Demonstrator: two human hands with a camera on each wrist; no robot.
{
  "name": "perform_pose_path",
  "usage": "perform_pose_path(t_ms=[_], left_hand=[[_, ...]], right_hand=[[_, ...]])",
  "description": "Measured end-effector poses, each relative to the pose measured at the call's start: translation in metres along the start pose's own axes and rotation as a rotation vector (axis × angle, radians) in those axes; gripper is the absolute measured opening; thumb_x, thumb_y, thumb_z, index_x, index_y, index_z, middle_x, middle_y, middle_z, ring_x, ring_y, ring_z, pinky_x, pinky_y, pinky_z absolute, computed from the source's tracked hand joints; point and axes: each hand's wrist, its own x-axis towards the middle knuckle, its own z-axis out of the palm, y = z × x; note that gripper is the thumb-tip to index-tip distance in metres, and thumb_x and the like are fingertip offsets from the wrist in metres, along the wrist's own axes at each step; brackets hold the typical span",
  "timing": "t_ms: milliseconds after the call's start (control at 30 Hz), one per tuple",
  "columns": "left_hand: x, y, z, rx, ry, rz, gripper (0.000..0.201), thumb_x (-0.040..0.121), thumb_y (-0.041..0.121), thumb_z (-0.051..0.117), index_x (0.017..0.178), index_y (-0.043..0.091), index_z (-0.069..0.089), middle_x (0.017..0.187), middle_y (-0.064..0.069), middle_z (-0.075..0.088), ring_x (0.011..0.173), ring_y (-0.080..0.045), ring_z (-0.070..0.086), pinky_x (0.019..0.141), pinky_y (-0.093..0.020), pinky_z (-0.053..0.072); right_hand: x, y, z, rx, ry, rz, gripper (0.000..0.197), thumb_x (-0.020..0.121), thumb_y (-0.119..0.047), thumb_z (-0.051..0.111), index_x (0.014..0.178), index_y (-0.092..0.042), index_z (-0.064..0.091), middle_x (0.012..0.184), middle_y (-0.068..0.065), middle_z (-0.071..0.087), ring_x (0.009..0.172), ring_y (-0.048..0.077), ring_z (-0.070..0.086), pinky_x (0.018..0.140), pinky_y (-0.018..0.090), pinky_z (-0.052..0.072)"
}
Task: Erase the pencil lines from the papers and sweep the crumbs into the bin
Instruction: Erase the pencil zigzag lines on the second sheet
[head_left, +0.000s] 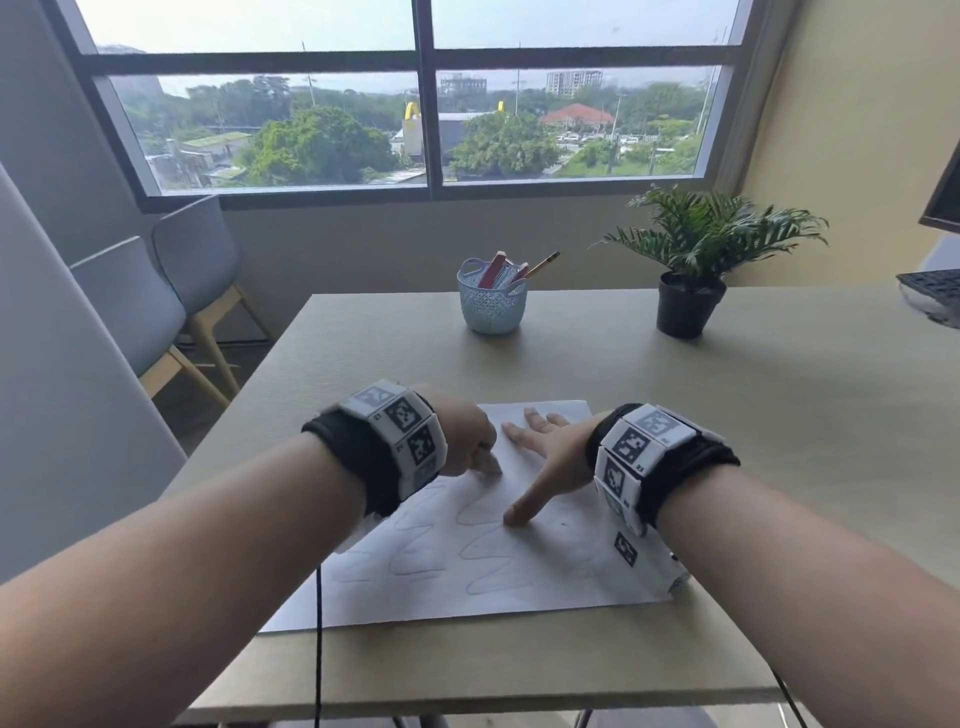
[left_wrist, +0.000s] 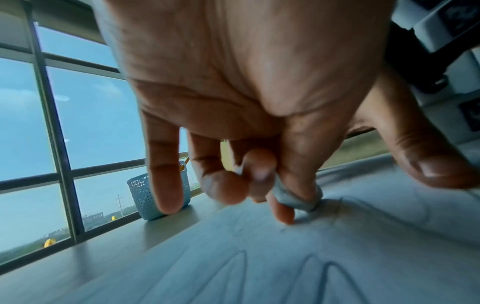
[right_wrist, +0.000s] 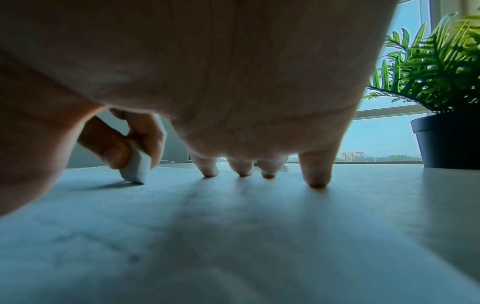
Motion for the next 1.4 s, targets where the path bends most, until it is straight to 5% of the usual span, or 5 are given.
perform_pose_path(t_ms=[133,367,1000,1133,1400], left_hand=[[-0.009,0.008,-0.001,0.038,-0.057,0.073,0.038,0.100,0.048,0.034,0.118,0.024,0.058,0.088,0.006,0.051,0.082,-0.016,0.045,0.070,-0.029,0.032],[-0.001,0.005,-0.002,0.052,-0.006,0.049,0.043,0.097,0.055,0.036,0.117,0.026,0.060,0.105,0.005,0.063,0.091,-0.016,0.054,0.070,-0.028,0.035],[-0.015,0.004,0.006,0.060,-0.041,0.070,0.028,0.100,0.043,0.039,0.113,0.027,0.059,0.079,0.009,0.048,0.080,-0.017,0.047,0.067,-0.029,0.034],[-0.009,0.003,0.004,0.060,-0.014,0.040,0.032,0.100,0.045,0.039,0.115,0.025,0.058,0.094,0.005,0.058,0.081,-0.017,0.047,0.067,-0.030,0.034],[-0.018,0.001,0.002,0.054,-0.063,0.062,0.035,0.100,0.046,0.036,0.115,0.023,0.058,0.086,0.007,0.050,0.082,-0.017,0.047,0.070,-0.029,0.036]], right_hand=[[0.002,0.000,0.001,-0.007,0.004,0.001,0.120,0.064,-0.082,0.058,0.150,-0.039,-0.014,0.159,-0.007,-0.021,0.148,0.015,-0.012,0.118,0.053,-0.001],[0.001,0.001,0.000,0.000,0.000,0.001,0.119,0.064,-0.081,0.059,0.150,-0.040,-0.013,0.159,-0.008,-0.021,0.148,0.015,-0.012,0.118,0.051,-0.002],[0.003,0.001,0.001,-0.007,-0.001,0.016,0.120,0.061,-0.084,0.058,0.149,-0.042,-0.012,0.159,-0.010,-0.020,0.148,0.014,-0.012,0.118,0.051,-0.002],[0.003,0.000,0.000,-0.002,0.000,0.015,0.120,0.062,-0.083,0.058,0.150,-0.041,-0.012,0.159,-0.009,-0.019,0.148,0.014,-0.012,0.118,0.051,-0.003],[0.003,0.001,0.000,0.001,-0.007,0.012,0.119,0.064,-0.082,0.059,0.150,-0.041,-0.012,0.159,-0.008,-0.020,0.148,0.015,-0.013,0.118,0.052,-0.002]])
